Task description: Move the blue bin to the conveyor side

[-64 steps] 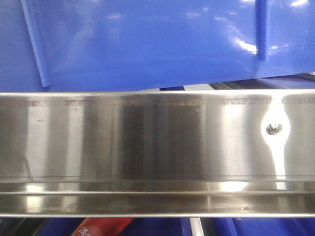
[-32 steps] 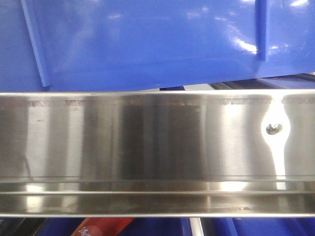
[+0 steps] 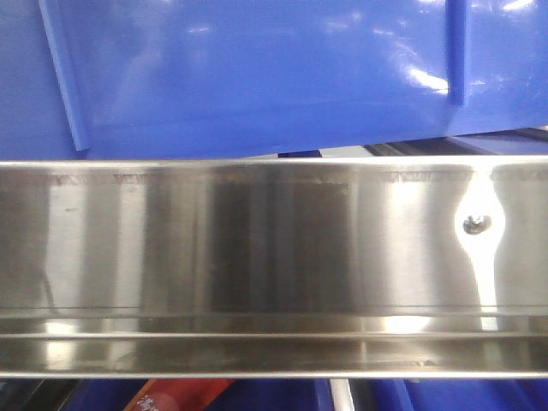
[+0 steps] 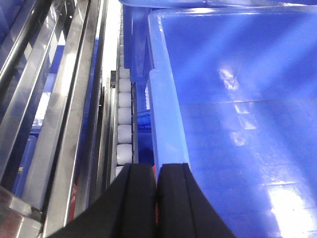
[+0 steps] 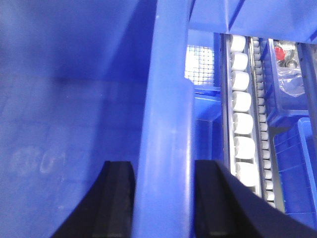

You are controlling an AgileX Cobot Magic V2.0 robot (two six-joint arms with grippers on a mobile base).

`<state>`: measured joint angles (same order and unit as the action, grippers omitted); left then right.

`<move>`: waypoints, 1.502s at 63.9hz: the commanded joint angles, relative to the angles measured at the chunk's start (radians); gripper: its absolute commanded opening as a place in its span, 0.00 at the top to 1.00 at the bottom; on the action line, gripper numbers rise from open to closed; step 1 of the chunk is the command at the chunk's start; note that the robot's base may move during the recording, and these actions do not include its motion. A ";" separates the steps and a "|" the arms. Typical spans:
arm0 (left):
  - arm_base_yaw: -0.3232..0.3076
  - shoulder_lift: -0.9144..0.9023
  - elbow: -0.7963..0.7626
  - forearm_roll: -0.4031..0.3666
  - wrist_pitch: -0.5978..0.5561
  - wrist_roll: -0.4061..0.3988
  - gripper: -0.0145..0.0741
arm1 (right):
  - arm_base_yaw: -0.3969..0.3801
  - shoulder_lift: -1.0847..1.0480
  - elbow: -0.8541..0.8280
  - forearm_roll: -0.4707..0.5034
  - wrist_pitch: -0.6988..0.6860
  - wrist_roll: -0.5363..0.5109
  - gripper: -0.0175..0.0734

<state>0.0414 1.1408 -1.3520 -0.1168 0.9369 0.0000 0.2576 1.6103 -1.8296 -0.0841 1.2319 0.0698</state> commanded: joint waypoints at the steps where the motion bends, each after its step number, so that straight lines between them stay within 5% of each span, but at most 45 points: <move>1: -0.002 -0.001 0.003 -0.016 -0.010 0.000 0.83 | -0.005 -0.011 0.005 -0.019 -0.011 -0.011 0.90; 22: -0.015 0.063 -0.022 -0.130 -0.069 0.000 0.81 | -0.005 -0.011 0.005 -0.019 -0.011 -0.011 0.90; 35: -0.081 0.118 -0.091 -0.055 -0.065 0.000 0.52 | -0.005 -0.011 0.005 -0.017 -0.011 -0.011 0.90; 41: -0.105 0.154 -0.130 -0.014 -0.061 -0.086 0.43 | -0.005 -0.011 0.005 -0.017 -0.011 -0.011 0.90; 56: -0.113 0.273 -0.205 0.102 0.006 -0.213 0.45 | -0.005 -0.011 0.005 -0.017 -0.011 -0.011 0.90; 96: -0.126 0.380 -0.217 0.087 0.087 -0.216 0.45 | -0.005 0.015 0.007 0.004 -0.011 -0.011 0.90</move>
<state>-0.0772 1.5094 -1.5596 -0.0248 1.0242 -0.2086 0.2576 1.6183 -1.8296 -0.0841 1.2130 0.0698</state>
